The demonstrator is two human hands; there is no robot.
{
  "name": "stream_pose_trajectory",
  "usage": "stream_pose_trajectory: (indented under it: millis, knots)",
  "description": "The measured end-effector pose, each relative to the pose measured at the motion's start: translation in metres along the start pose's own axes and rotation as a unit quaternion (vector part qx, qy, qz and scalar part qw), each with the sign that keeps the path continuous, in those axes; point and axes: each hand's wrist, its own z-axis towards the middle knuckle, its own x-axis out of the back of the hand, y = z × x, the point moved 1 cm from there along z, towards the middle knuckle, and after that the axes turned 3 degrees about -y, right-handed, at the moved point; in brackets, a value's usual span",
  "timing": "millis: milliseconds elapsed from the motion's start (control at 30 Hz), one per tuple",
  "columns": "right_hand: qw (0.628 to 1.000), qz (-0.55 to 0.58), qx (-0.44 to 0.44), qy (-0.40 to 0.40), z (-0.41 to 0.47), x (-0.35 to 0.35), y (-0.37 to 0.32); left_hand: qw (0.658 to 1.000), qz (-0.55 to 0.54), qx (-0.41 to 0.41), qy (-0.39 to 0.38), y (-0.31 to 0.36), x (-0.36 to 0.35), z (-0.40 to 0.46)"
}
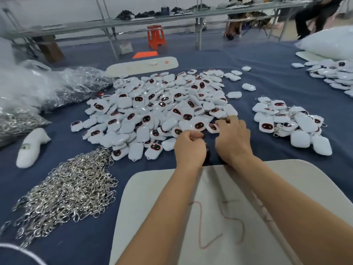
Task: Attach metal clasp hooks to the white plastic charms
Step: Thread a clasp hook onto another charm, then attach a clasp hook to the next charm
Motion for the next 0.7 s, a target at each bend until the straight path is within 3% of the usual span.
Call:
stream_pose_trajectory:
  millis: [133,233,300,367,433,500,600,700]
  knots:
    - [0.995,0.085,0.000,0.052,-0.003,0.007,0.009,0.999,0.018,-0.019,-0.034,0.004,0.019,-0.008]
    - [0.984,0.091,0.005,0.153,-0.020,0.014,-0.007,0.990,0.052,-0.075,-0.107,0.013,0.057,-0.020]
    - [0.971,0.117,0.053,0.201,-0.040,0.019,-0.038,0.982,0.113,-0.106,-0.112,0.013,0.089,-0.026]
    - [0.961,0.147,0.172,0.156,-0.058,0.012,-0.077,0.973,0.190,-0.121,-0.060,0.010,0.123,-0.030]
    - [0.950,0.147,0.275,0.007,-0.072,-0.003,-0.117,0.966,0.223,-0.124,0.044,0.005,0.158,-0.031]
    - [0.933,0.095,0.317,-0.141,-0.087,-0.018,-0.152,0.972,0.155,-0.104,0.145,0.000,0.190,-0.032]
    - [0.936,0.021,0.313,-0.160,-0.103,-0.035,-0.190,0.969,0.032,-0.057,0.240,-0.008,0.224,-0.032]
    - [0.940,-0.016,0.303,-0.157,-0.103,-0.040,-0.206,0.959,-0.021,-0.049,0.278,-0.011,0.235,-0.030]
